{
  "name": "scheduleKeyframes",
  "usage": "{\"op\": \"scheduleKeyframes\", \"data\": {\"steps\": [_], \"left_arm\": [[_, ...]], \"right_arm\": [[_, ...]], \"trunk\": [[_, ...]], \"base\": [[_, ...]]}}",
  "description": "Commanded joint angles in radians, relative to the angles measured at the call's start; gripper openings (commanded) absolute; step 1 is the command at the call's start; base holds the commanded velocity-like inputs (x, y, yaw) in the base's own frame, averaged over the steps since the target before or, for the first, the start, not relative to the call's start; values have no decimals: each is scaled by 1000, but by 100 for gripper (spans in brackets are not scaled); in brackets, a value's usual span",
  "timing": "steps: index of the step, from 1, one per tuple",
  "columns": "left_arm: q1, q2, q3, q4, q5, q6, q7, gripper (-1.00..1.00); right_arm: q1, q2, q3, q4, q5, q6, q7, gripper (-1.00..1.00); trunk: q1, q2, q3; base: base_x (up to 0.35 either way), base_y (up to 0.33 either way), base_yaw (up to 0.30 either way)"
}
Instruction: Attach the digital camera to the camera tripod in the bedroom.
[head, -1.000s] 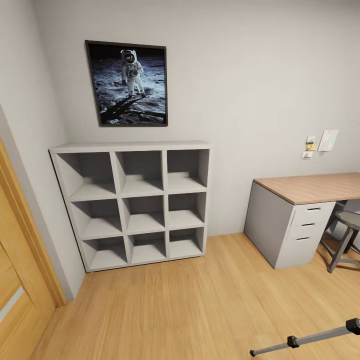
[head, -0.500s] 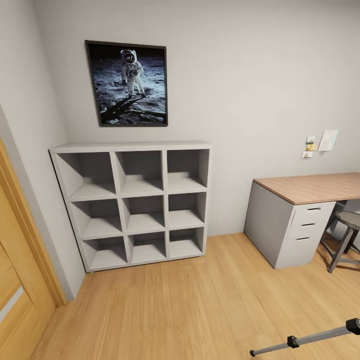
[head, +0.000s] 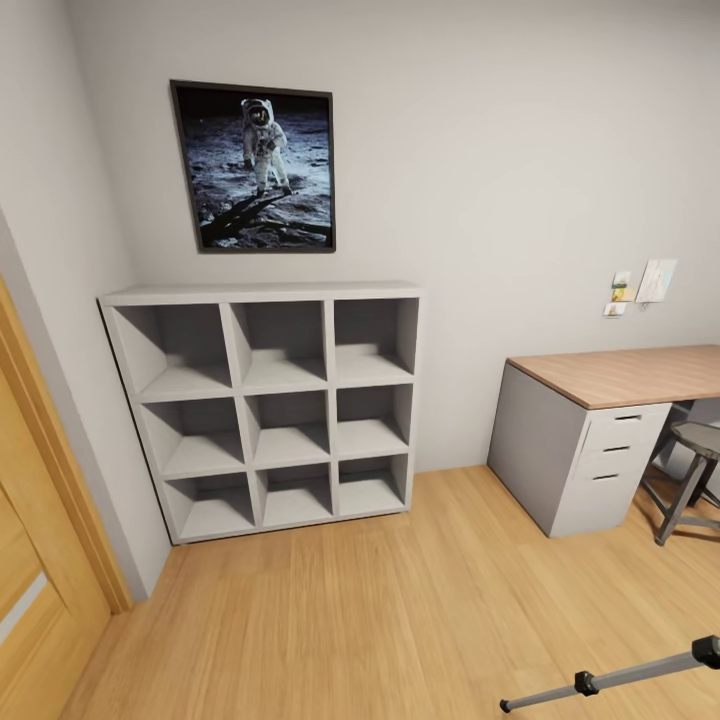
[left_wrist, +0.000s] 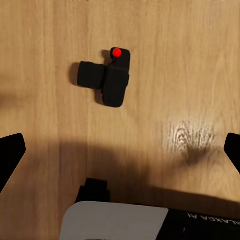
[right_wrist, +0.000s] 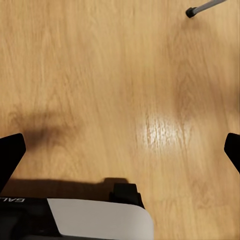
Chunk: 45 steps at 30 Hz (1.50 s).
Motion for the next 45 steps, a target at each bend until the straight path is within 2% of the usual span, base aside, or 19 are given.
{"op": "scheduleKeyframes", "data": {"steps": [1, 10, 26, 32, 45], "left_arm": [[0, 0, 0, -2, 10, 6, 4, 100], [0, -3, 0, -2, 10, 6, 2, 100], [0, -3, -4, 17, 11, 6, 1, 100], [0, -2, -4, 25, 10, 5, 0, 100], [0, -1, -6, 27, 10, 6, 1, 100]], "right_arm": [[0, 1, -5, -2, 8, 5, -1, 100], [0, 1, -27, -2, 8, 4, -1, 100], [0, 1, -34, 0, 8, 3, -3, 100], [0, 1, -51, 7, 8, 3, -4, 100], [0, 1, -54, 9, 8, 3, -2, 100]], "trunk": [[4, -8, -4], [38, -71, -33], [100, -183, -83], [123, -225, -101], [173, -316, -142]], "base": [[0, 0, 0], [0, 0, 0], [0, 0, 0], [0, 0, 0], [0, 0, 0]]}}
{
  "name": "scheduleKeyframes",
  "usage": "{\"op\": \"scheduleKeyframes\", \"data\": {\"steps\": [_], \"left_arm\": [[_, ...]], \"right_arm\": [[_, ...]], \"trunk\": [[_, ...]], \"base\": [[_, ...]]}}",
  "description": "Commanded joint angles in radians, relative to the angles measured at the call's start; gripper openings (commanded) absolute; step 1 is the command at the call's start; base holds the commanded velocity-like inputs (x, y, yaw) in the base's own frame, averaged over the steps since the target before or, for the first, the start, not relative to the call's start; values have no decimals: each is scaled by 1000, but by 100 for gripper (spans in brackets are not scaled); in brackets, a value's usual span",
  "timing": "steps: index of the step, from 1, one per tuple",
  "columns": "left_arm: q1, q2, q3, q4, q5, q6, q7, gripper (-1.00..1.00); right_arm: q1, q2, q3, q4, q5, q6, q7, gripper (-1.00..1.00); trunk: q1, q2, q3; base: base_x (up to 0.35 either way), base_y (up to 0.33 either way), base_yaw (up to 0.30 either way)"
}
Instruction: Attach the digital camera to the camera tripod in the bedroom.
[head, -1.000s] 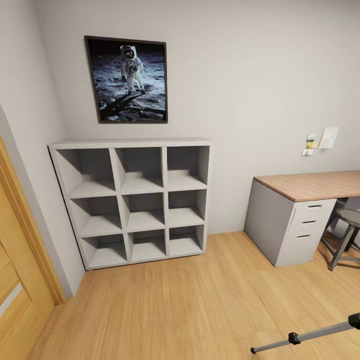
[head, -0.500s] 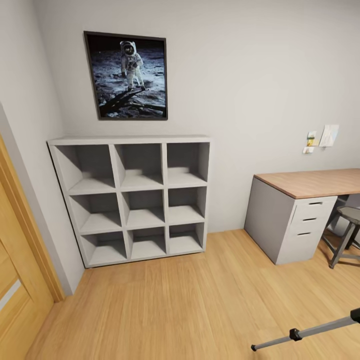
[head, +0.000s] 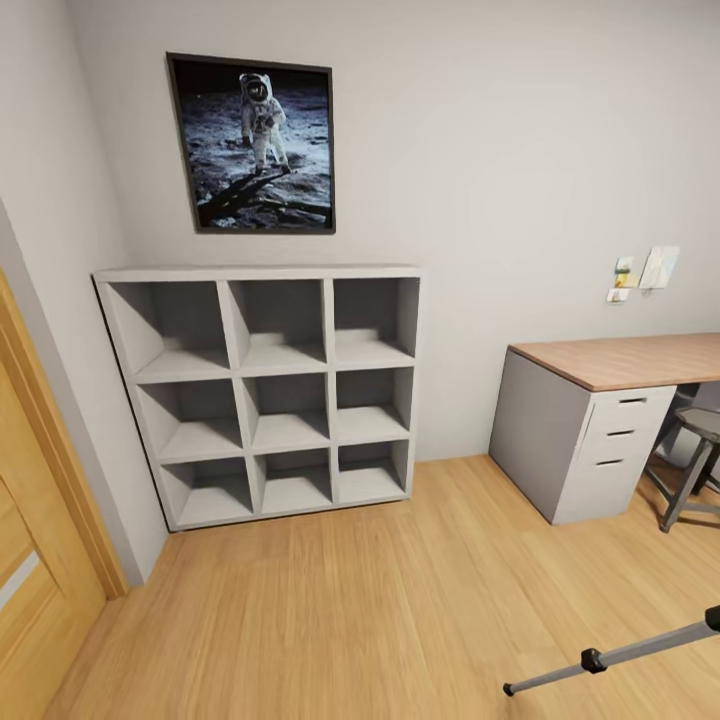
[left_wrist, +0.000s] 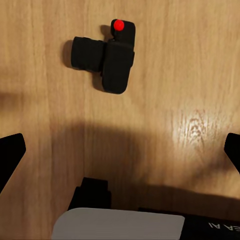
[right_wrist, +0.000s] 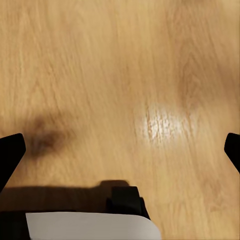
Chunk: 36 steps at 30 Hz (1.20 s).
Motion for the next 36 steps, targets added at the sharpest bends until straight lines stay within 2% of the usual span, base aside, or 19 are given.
{"op": "scheduleKeyframes", "data": {"steps": [1, 36], "left_arm": [[0, 0, -1, -2, 10, 6, 3, 100], [0, 4, 5, 1, 18, 4, 3, 100]], "right_arm": [[0, 1, -5, -2, 8, 5, 0, 100], [0, 1, -5, -1, 7, 5, 0, 100]], "trunk": [[4, -8, -4], [138, -253, -114]], "base": [[0, 0, 0], [0, 0, 0]]}}
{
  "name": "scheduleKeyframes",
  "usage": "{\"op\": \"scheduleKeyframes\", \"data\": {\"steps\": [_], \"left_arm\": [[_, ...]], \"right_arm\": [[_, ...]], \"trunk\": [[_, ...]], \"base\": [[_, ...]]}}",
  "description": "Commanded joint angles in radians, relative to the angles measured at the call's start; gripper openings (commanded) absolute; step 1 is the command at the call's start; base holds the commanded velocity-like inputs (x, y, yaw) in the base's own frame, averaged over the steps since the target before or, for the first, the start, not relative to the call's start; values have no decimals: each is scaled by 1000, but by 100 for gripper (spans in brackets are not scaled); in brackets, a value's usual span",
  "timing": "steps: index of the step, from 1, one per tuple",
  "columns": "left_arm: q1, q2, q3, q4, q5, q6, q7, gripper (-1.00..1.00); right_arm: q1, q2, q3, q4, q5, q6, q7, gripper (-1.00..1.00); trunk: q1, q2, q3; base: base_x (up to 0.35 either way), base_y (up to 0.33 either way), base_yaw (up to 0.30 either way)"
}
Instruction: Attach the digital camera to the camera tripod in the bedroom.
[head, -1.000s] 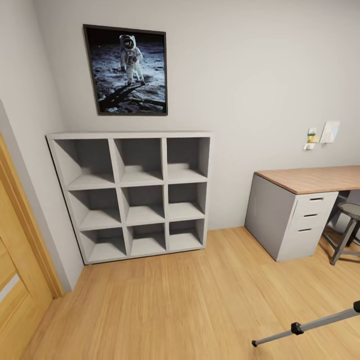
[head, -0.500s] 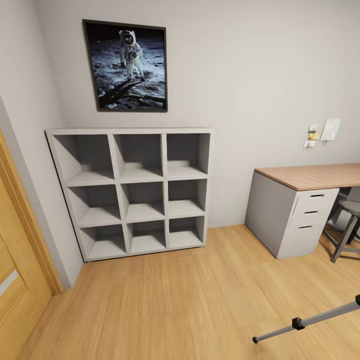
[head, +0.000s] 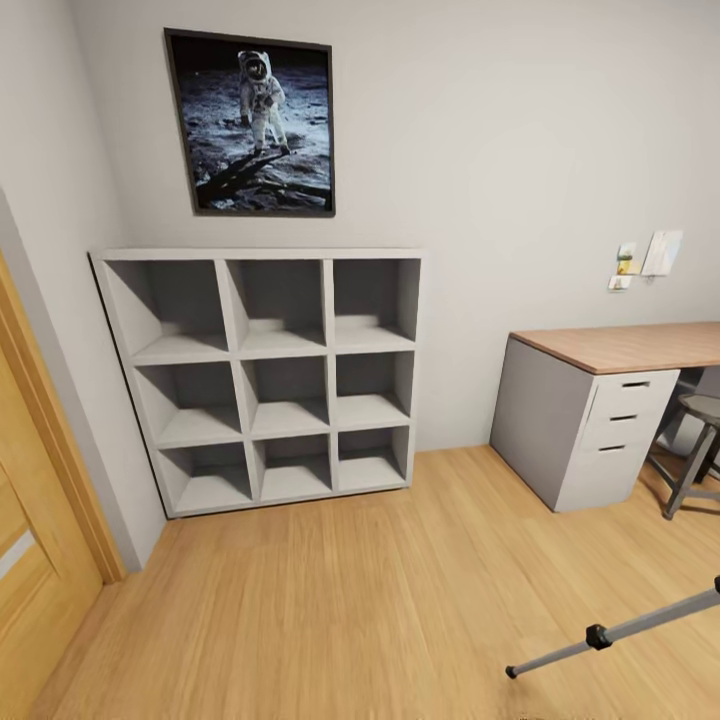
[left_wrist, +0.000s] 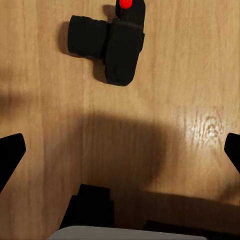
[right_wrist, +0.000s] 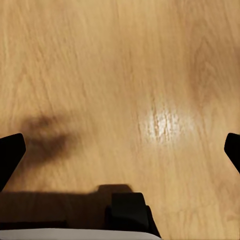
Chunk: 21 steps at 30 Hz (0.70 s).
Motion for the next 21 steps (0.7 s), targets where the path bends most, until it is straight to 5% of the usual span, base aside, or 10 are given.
{"op": "scheduleKeyframes", "data": {"steps": [1, 13, 21], "left_arm": [[0, 0, -1, -1, 11, 6, 3, 100], [0, 3, 3, 65, 4, 6, 3, 100], [-4, 6, 3, -103, 2, 34, 6, 100]], "right_arm": [[0, 1, -5, -2, 8, 5, 0, 100], [0, -1, -4, -2, 8, 2, -2, 100], [-20, -12, -9, -39, 11, 12, -7, 100]], "trunk": [[4, -8, -4], [50, -92, -42], [80, -148, -67]], "base": [[0, 0, 0], [0, 0, 0], [0, 0, 0]]}}
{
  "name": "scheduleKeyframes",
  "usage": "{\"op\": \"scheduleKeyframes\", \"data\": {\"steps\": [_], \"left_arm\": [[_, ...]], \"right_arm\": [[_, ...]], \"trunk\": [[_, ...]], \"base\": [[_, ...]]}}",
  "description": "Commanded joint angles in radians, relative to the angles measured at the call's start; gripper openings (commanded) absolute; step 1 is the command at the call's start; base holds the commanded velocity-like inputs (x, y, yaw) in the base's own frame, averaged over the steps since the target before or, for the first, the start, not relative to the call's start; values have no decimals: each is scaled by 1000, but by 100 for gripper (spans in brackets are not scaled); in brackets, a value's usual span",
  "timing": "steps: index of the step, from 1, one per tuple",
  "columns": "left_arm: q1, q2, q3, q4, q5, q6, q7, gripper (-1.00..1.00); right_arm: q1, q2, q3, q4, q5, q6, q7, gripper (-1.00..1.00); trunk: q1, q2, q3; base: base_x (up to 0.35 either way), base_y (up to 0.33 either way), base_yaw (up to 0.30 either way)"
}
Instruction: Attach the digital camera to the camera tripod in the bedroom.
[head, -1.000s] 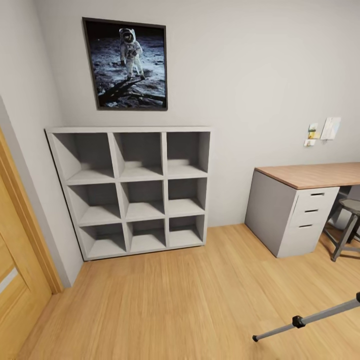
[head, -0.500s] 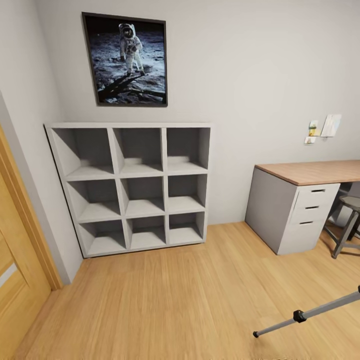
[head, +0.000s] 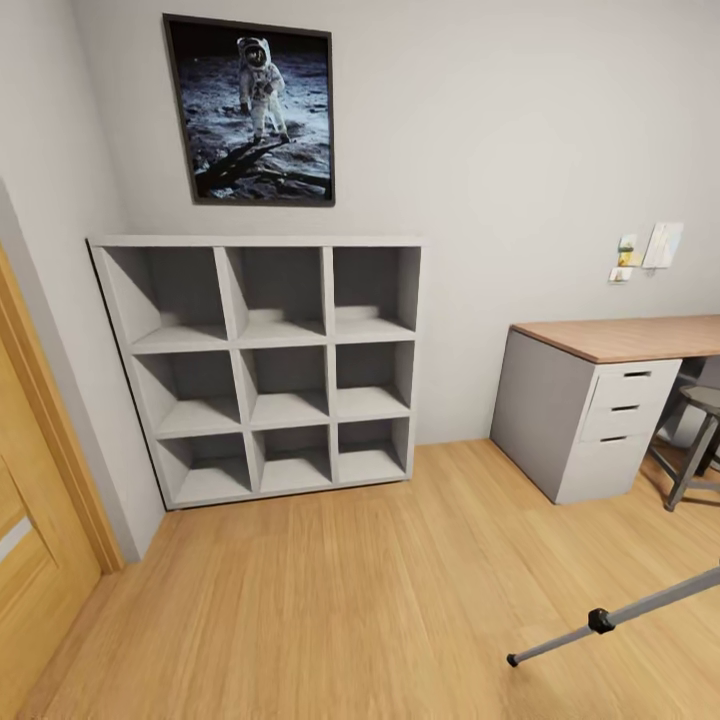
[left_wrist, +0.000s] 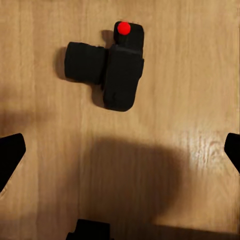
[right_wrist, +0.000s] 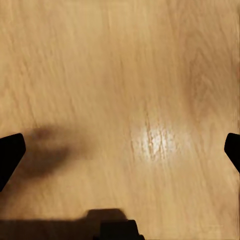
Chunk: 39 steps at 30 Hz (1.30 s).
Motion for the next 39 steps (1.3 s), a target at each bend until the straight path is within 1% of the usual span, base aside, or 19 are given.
{"op": "scheduleKeyframes", "data": {"steps": [1, 2, 3, 7, 9, 10, 13, 19, 21, 30, 37, 39], "left_arm": [[-2, 0, -1, -23, 10, 18, 4, 100], [-5, 1, -1, -41, 10, 32, 4, 100], [-18, 1, -1, -72, 7, 71, 4, 100], [-56, 1, -1, -109, -15, 157, 4, 100], [-95, 1, -1, -127, -57, 212, 5, 100], [-122, -2, 0, -133, -94, 236, 5, 100], [-134, -4, 0, -130, -108, 242, 5, 100], [-143, -4, -2, -108, -119, 231, 5, 100], [-145, 0, -2, -65, -124, 183, 3, 100], [-145, 0, -3, -25, -123, 148, 5, 100], [-145, 2, 1, 40, -122, 79, 6, 100], [-145, 1, 2, 49, -123, 71, 6, 100]], "right_arm": [[-11, 1, -2, -5, 9, 7, -3, 100], [-23, 1, -2, -7, 9, 9, -6, 100], [-51, 1, -2, -8, 8, 11, -12, 100], [-109, 1, -3, -5, 5, 17, -21, 100], [-163, 0, -5, 11, 3, 24, -26, 100], [-210, 0, -8, 39, 3, 26, -28, 100], [-237, 1, -9, 62, 2, 27, -28, 100], [-258, 8, -9, 83, 3, 29, -28, 100], [-264, 11, -8, 88, 3, 28, -28, 100], [-266, 13, -10, 90, 8, 24, -28, 100], [-266, 14, -9, 90, 8, 26, -25, 100], [-266, 14, -9, 89, 8, 26, -25, 100]], "trunk": [[4, -8, -4], [8, -15, -8], [11, -22, -11], [27, -50, -23], [34, -64, -30], [38, -71, -33], [50, -92, -42], [73, -134, -61], [80, -148, -67], [115, -211, -95], [142, -260, -117], [149, -274, -124]], "base": [[0, 0, 0], [0, 0, 0], [0, 0, 0], [0, 0, 0], [0, 0, 0], [0, 0, 0], [0, 0, 0], [0, 0, 0], [0, 0, 0], [0, 0, 0], [0, 0, 0], [0, 0, 0]]}}
